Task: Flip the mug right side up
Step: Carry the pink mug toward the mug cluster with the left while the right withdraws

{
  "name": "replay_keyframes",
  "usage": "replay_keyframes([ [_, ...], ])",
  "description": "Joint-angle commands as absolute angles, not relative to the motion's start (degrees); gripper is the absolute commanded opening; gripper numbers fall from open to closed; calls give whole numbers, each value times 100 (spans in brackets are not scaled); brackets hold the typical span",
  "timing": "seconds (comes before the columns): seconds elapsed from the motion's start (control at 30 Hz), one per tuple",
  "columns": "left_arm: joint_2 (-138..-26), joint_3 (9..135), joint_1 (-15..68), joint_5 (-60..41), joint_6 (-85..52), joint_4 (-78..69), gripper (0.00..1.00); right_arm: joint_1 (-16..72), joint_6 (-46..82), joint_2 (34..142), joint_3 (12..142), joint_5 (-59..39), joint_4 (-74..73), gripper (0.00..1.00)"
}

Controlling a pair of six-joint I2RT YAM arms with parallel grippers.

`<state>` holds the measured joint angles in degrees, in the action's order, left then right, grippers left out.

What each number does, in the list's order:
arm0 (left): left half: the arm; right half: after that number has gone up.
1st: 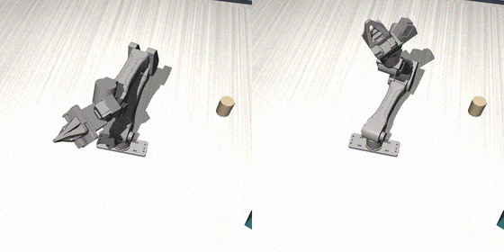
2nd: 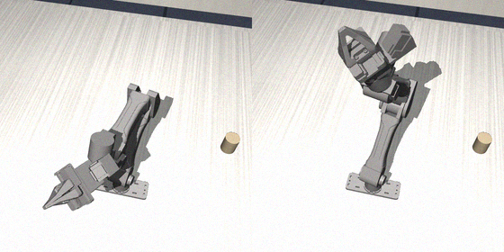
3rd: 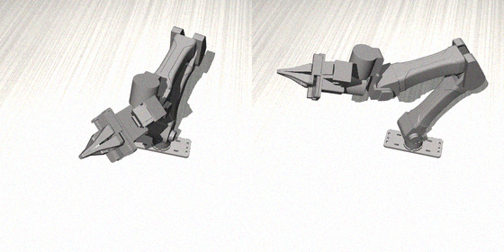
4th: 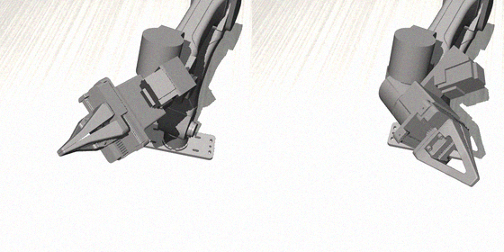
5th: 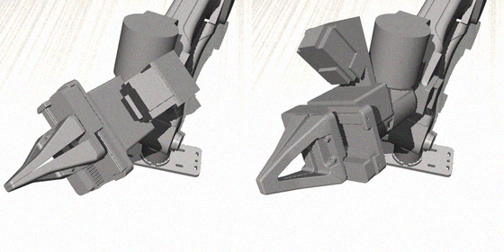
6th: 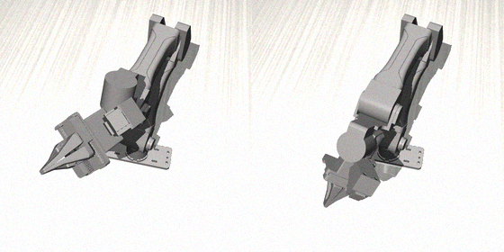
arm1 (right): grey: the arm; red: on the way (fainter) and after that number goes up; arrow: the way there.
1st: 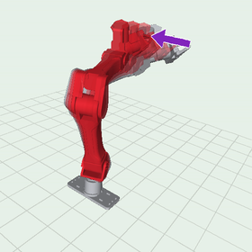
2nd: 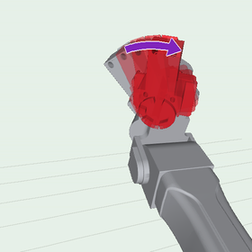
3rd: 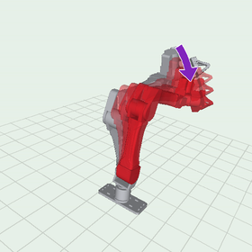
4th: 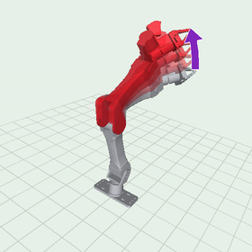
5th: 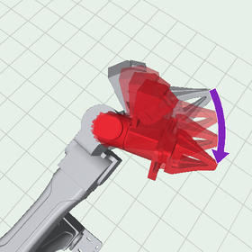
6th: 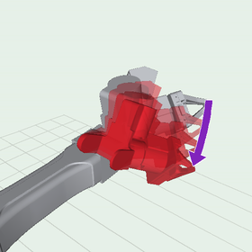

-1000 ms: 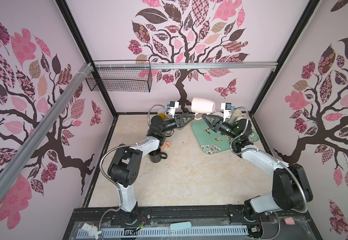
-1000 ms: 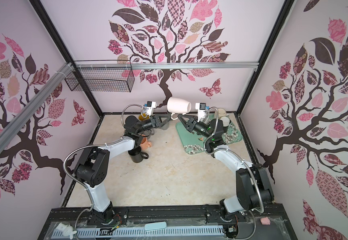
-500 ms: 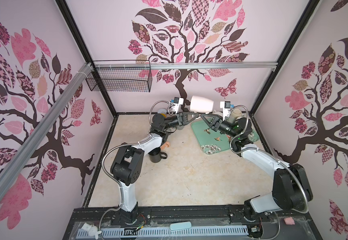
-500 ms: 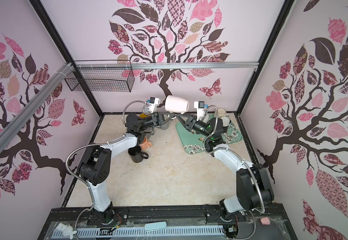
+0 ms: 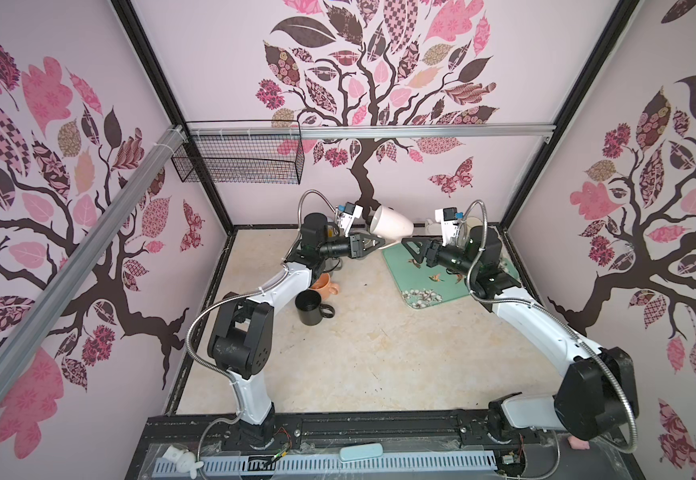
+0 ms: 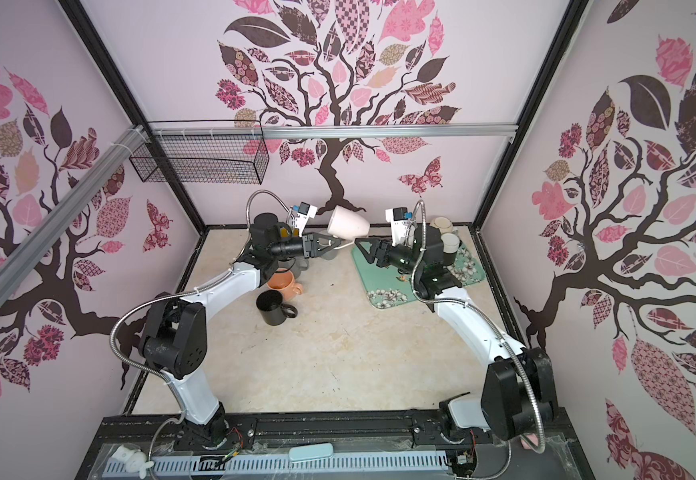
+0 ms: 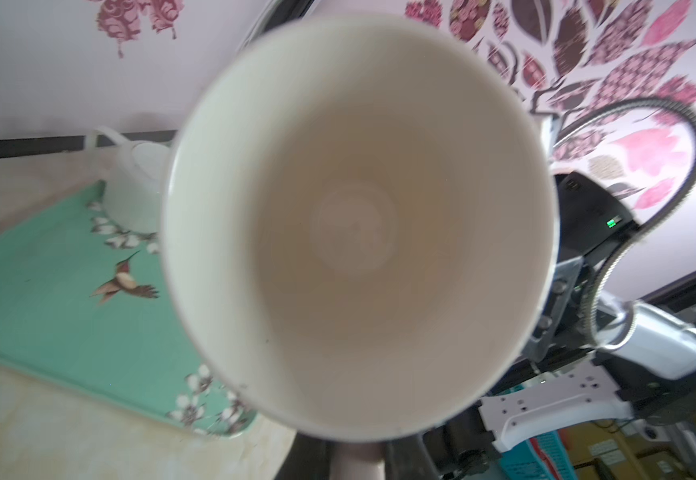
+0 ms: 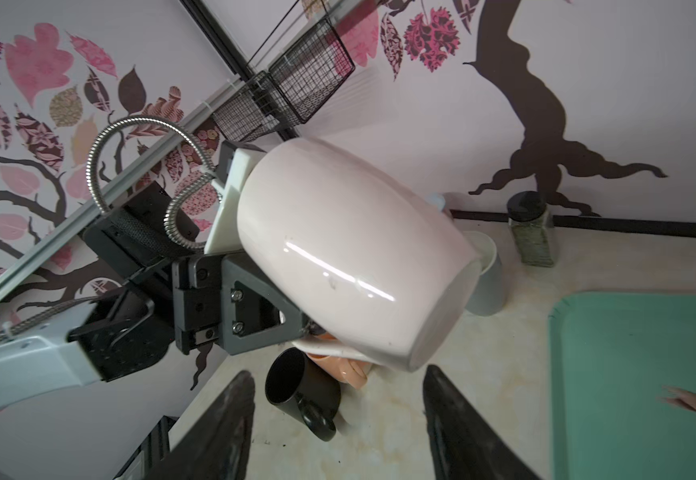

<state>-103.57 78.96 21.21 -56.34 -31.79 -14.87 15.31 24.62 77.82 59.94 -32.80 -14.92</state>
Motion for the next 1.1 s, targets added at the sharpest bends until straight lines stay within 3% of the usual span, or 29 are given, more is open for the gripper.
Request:
replay_keyframes([
  [0.0,-10037,8759,2153,-5216,-233,1317,0,1099,2314,7519,6233,-2908,-819,67],
  [0.17,-10235,9454,2171,-4416,1583,3057,0,555,2505,7677,6274,-3089,-435,68],
  [0.43,-10757,10099,2220,-3296,3268,4207,0,503,2351,7566,6049,-2370,-294,70],
  [0.8,-11724,10849,2230,-2151,3985,4551,0,501,2586,7920,5850,-1867,-859,72],
  [1.07,-12446,11481,2219,-1889,4074,4583,0,504,2832,8144,5603,-1543,-1730,71],
])
